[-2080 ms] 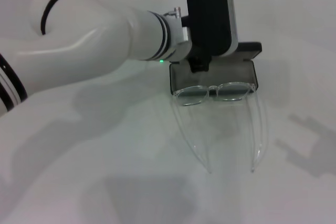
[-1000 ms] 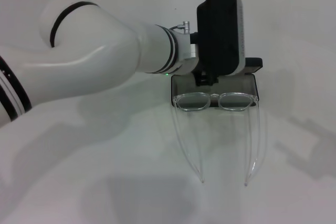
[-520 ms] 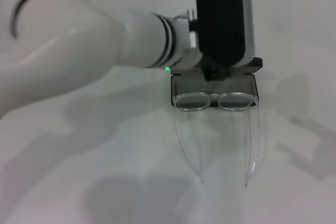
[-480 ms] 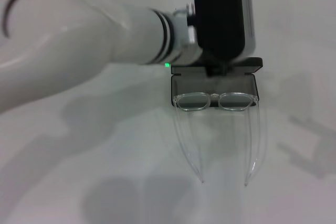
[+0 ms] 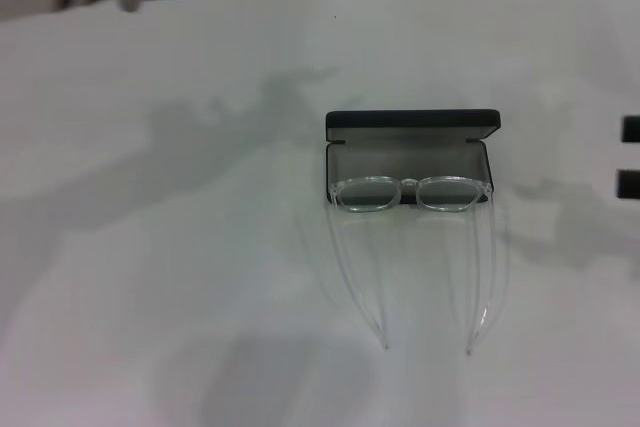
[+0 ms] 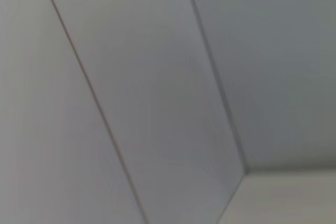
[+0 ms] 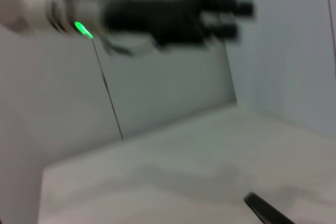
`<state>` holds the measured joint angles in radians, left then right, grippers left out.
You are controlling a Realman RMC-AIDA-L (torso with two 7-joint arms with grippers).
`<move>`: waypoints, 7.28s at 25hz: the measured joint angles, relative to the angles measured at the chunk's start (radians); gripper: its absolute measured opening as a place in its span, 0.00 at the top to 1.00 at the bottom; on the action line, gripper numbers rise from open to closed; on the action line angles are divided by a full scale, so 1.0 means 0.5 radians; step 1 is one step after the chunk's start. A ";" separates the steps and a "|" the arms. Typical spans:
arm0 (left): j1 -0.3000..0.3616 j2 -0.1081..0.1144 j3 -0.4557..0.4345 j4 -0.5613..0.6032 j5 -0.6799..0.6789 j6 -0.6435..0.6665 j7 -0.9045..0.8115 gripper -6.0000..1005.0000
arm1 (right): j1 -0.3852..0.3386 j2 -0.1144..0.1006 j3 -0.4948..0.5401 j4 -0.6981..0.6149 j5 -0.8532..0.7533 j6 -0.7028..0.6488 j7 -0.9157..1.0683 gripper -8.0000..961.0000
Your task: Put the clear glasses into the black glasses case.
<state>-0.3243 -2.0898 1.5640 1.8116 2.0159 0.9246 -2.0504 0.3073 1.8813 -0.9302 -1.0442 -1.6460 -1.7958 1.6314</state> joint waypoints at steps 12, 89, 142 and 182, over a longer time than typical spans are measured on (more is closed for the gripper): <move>0.094 -0.001 -0.612 -0.439 -1.069 0.753 0.446 0.66 | 1.000 0.006 -0.010 0.082 -0.871 -0.007 0.409 0.38; 0.058 0.021 -1.293 -1.477 -1.654 1.779 0.969 0.78 | 1.096 0.279 -1.549 -0.062 -1.206 0.929 0.602 0.87; -0.202 0.017 -0.937 -1.787 -1.522 2.033 1.037 0.82 | 0.500 0.288 -0.787 0.337 0.838 0.463 -0.746 0.87; -0.258 0.010 -0.951 -2.108 -1.470 1.999 1.267 0.82 | 0.467 0.293 -0.965 0.358 0.996 0.383 -0.764 0.87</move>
<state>-0.4533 -2.0846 1.0885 0.7577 1.2809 1.9240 -1.4167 0.5406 2.0278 -1.4128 -0.8652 -1.1482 -1.6045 1.2493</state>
